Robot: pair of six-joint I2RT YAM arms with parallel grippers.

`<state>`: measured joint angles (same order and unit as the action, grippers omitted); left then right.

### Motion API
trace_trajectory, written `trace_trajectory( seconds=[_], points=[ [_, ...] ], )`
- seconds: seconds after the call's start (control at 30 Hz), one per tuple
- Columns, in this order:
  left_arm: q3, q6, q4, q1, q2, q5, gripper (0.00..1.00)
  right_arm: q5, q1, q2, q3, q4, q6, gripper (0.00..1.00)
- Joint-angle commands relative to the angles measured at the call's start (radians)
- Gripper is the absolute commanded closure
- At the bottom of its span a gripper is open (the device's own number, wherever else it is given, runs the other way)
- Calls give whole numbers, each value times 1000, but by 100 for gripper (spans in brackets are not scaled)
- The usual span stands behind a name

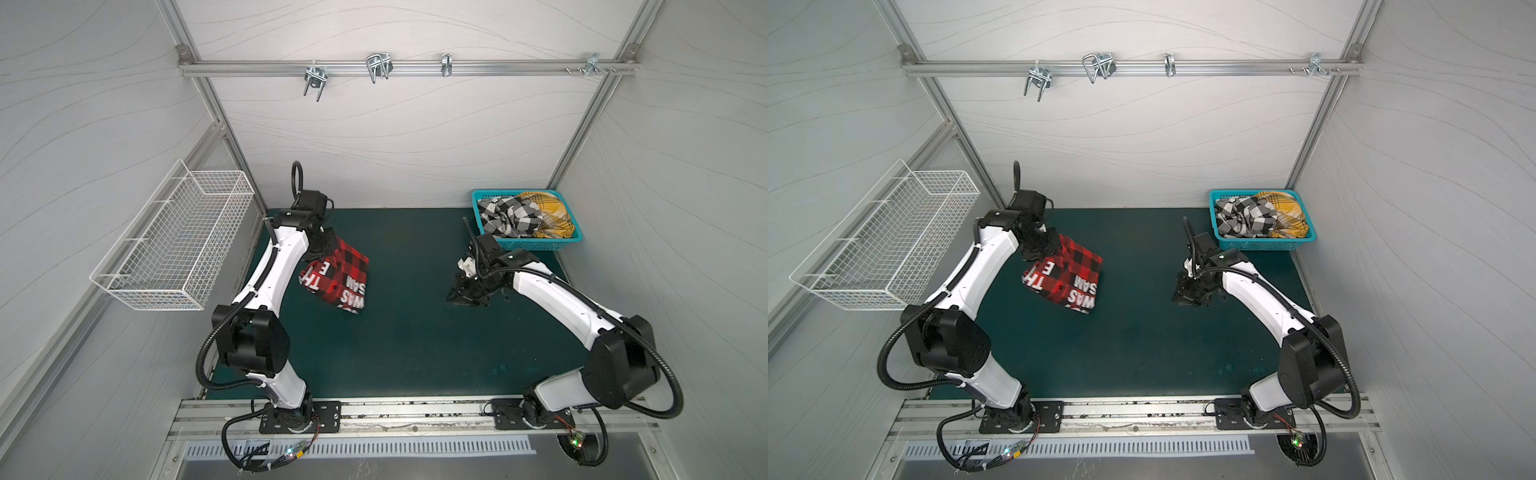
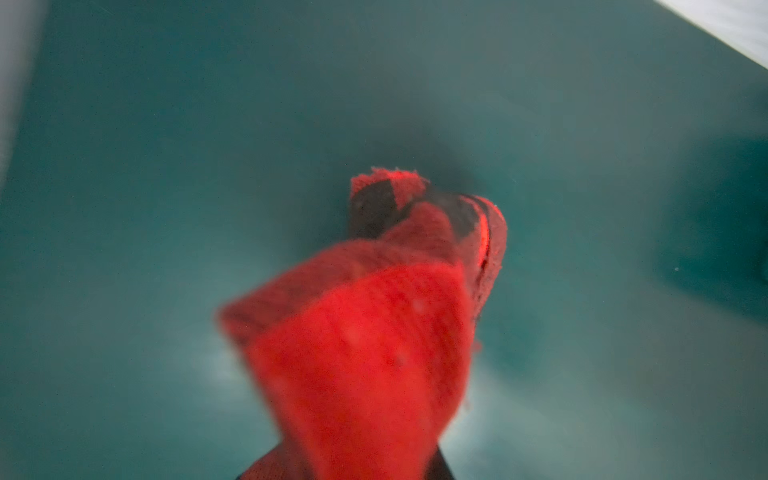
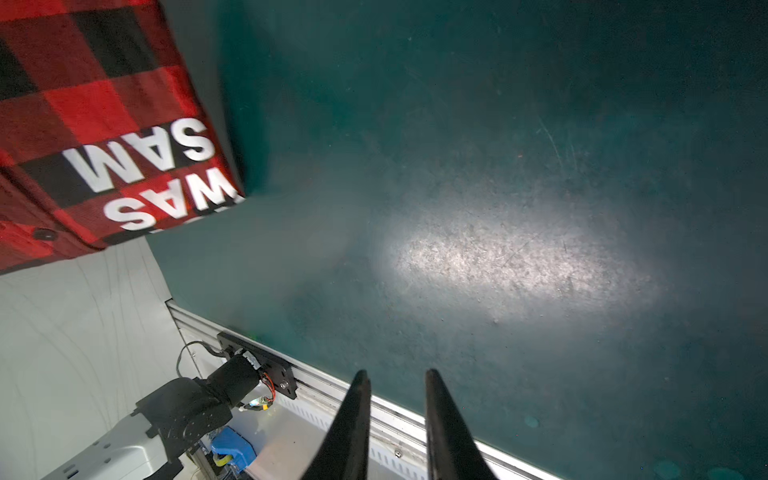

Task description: Fold and stack the long sleeve shirts

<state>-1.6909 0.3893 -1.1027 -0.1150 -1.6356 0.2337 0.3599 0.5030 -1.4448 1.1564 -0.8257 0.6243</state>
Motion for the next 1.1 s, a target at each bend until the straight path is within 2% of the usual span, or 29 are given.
trace_trajectory(
  seconds=[0.0,0.07,0.1,0.17,0.23,0.33,0.43,0.47,0.57,0.6,0.67,0.73,0.77,0.8,0.87,0.93,1.07],
  points=[
    [-58,-90,-197,-24,-17,507,100,43,3,45,-26,49,28,75],
    [-45,-83,-214,-54,-43,661,100,51,2,69,-50,67,32,75],
    [-26,-72,-216,-69,-63,698,100,53,-3,82,-66,76,34,75],
    [-2,-15,-238,-96,-118,710,100,72,-21,107,-104,95,33,75],
    [-18,92,-319,-142,-199,731,100,93,-44,132,-143,111,31,75],
    [-39,204,-363,-222,-305,715,100,124,-80,174,-196,119,22,75],
    [-86,298,-374,-299,-399,623,100,145,-110,223,-240,119,8,74],
    [-100,306,-356,-322,-433,575,97,150,-121,238,-253,118,6,74],
    [-199,365,-362,-400,-529,457,36,160,-150,290,-282,96,-2,69],
    [-239,385,-373,-439,-549,435,28,156,-158,311,-289,84,-3,66],
    [-305,392,-365,-501,-557,349,20,144,-161,341,-291,54,-5,59],
    [-370,405,-361,-543,-535,235,4,136,-161,364,-282,20,-16,54],
    [-388,411,-361,-549,-515,191,2,130,-161,369,-278,4,-22,53],
    [-393,411,-355,-550,-480,155,2,126,-162,371,-272,-9,-26,52],
    [-359,387,-326,-541,-390,152,3,132,-151,363,-266,-10,-33,50],
    [-268,355,-285,-499,-294,149,10,122,-110,330,-245,-16,-43,50],
    [83,249,-77,-303,-108,-17,46,53,44,219,-164,16,-6,51]
  ],
)
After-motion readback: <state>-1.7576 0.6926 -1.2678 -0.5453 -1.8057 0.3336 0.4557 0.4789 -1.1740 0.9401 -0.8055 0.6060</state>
